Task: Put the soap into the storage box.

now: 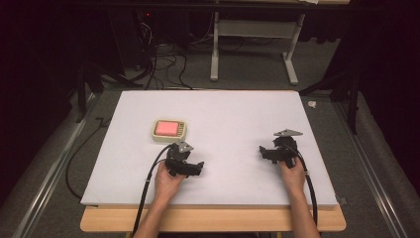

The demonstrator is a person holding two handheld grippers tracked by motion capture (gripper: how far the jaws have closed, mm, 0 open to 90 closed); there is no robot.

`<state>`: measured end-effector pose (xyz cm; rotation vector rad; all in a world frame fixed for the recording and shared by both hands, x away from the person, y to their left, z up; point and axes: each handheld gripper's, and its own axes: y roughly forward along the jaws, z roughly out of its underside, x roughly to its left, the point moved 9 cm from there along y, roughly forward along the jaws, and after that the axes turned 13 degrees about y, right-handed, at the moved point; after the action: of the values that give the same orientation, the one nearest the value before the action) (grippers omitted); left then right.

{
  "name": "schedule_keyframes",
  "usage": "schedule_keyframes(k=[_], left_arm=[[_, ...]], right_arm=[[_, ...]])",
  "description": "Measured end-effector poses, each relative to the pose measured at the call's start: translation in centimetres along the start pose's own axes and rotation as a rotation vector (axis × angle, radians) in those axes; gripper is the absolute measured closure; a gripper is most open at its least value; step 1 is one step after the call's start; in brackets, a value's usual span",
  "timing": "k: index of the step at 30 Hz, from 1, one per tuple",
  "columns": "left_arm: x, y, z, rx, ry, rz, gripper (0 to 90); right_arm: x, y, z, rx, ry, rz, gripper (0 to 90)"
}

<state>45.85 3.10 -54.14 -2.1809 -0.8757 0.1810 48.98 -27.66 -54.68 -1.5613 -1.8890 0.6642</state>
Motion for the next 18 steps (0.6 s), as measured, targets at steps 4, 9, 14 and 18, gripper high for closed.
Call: schedule_keyframes(k=[4,9,14,18], left_arm=[[-0.06,0.15,0.02,0.002,0.003,-0.005,15.2],[-0.16,0.39,0.08,0.008,0.009,-0.009,15.2],[-0.25,0.59,0.11,0.009,0.009,-0.009,15.1],[-0.26,0.71,0.06,0.000,0.011,-0.013,15.1]], right_arm=[[0.00,0.00,0.00,0.000,0.000,0.000,15.8],[0.01,0.00,0.01,0.000,0.001,0.000,15.8],[0.00,0.00,0.00,0.000,0.000,0.000,15.8],[0.00,0.00,0.00,0.001,0.001,-0.001,15.8]])
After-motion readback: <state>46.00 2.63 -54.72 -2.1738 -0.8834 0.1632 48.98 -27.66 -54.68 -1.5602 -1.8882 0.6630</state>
